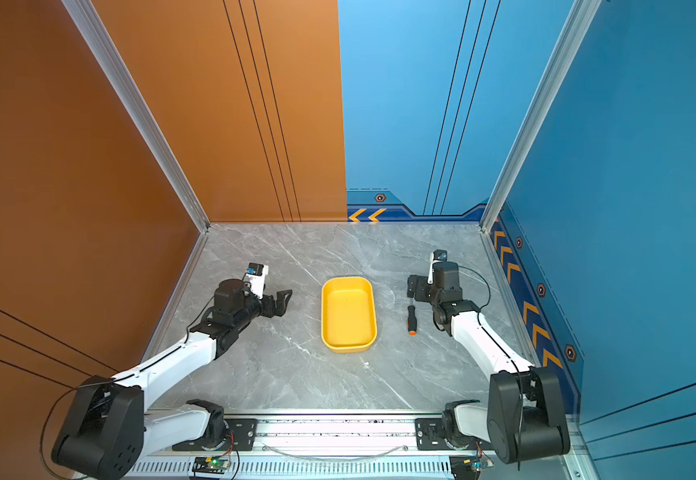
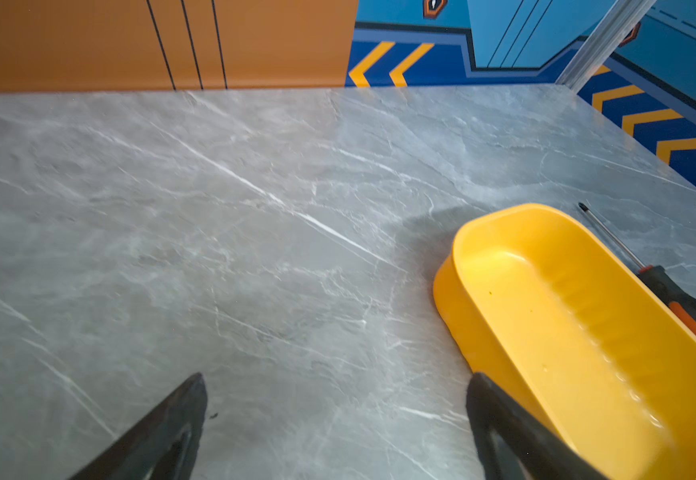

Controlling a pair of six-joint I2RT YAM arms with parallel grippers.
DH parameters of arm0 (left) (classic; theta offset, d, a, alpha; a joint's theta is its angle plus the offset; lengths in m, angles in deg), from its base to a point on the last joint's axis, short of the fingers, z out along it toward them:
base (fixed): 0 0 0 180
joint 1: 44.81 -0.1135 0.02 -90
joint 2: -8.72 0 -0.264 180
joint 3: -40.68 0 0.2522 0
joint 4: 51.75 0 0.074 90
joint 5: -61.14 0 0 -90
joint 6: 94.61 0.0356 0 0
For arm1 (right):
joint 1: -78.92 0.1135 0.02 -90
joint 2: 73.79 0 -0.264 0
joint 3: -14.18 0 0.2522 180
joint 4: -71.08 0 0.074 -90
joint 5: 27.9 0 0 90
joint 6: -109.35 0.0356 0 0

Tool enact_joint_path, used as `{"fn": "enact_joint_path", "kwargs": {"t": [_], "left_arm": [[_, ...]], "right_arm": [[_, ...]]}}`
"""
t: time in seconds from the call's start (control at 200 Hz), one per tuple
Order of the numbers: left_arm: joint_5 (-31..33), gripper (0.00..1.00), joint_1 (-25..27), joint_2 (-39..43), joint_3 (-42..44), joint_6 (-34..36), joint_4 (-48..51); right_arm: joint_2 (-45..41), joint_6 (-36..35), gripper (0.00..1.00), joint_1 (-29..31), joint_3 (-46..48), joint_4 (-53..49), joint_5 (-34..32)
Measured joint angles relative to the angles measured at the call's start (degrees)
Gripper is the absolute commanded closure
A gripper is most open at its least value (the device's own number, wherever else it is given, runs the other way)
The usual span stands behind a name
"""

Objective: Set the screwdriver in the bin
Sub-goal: 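Move the right gripper down onto the screwdriver handle while the left arm shifts slightly, then close the right gripper on the black screwdriver handle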

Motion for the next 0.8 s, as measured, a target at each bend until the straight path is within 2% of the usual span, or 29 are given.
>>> {"fn": "enact_joint_path", "kwargs": {"t": [0.14,0.325,0.631,0.801], "left_arm": [[-0.9,0.02,2.9,-0.5,0.0,-4.1,2.6],[-1.0,0.02,4.8,-0.5,0.5,-7.1,3.7],[-1.0,0.02,5.1,-0.4,0.6,-8.9,7.3],[-1.0,0.02,5.2,0.0,0.6,-8.9,9.0]], "right_arm": [[1.4,2.7,0.08,2.1,2.4,-5.9,1.1],[2.6,4.2,0.11,3.4,3.4,-8.6,1.5],[8.9,7.6,0.26,6.8,1.2,-11.4,1.1],[10.7,9.1,0.39,8.6,-0.4,-12.2,-0.3]]}}
